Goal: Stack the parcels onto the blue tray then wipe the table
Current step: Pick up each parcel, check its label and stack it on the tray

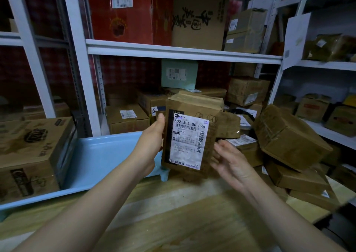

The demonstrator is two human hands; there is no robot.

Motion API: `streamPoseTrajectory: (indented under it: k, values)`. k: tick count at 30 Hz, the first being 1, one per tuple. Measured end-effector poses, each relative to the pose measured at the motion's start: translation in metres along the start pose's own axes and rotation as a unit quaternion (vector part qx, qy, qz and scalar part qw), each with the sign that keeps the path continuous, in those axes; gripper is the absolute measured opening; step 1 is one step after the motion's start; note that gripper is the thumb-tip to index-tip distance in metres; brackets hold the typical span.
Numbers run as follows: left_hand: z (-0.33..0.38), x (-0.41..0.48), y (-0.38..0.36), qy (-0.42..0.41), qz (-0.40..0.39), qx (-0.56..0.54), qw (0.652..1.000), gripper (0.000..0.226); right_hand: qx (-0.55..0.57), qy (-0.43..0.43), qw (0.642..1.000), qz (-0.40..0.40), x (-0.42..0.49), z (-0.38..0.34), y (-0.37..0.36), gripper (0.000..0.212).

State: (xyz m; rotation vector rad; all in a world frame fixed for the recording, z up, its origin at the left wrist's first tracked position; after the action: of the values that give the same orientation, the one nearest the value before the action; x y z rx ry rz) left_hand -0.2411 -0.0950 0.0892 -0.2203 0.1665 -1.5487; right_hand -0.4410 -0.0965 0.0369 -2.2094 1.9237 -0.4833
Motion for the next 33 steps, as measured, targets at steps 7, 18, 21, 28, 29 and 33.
streamPoseTrajectory:
  k: [7,18,21,28,29,33]
  values:
    - [0.005,-0.005,-0.004,-0.037,-0.008,-0.013,0.999,0.043,-0.076,-0.007,0.997,0.021,-0.001,0.002,0.008,0.084]
    - [0.01,-0.007,0.008,-0.09,0.016,-0.069,0.993,0.045,-0.081,0.024,0.995,-0.053,-0.006,-0.013,-0.01,0.064]
    - [0.012,-0.005,0.015,-0.073,0.039,-0.076,0.994,0.056,-0.111,0.017,0.992,-0.06,-0.007,-0.013,-0.014,0.083]
    - [0.01,-0.005,0.013,-0.041,0.016,-0.041,0.998,0.018,-0.171,-0.012,0.983,-0.06,-0.013,-0.015,-0.026,0.094]
    - [0.009,-0.005,0.013,-0.038,0.013,-0.039,0.998,0.014,-0.17,-0.017,0.983,-0.061,-0.014,-0.015,-0.027,0.092]
    - [0.014,-0.01,0.016,-0.036,0.006,-0.036,0.999,0.007,-0.138,-0.031,0.988,-0.061,-0.015,-0.017,-0.032,0.063]
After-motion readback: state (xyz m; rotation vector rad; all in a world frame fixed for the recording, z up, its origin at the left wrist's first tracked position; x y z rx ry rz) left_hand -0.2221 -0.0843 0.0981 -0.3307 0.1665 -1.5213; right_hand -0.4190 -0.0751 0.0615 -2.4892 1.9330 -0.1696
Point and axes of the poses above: each hand's wrist, its own x-axis towards the middle knuckle, its own y-axis out of the back of the hand, z = x × y, the point moved 9 cm from there along x, towards the middle knuckle, and after that the axes turned 13 degrees about -x, right-handed, at the moved point
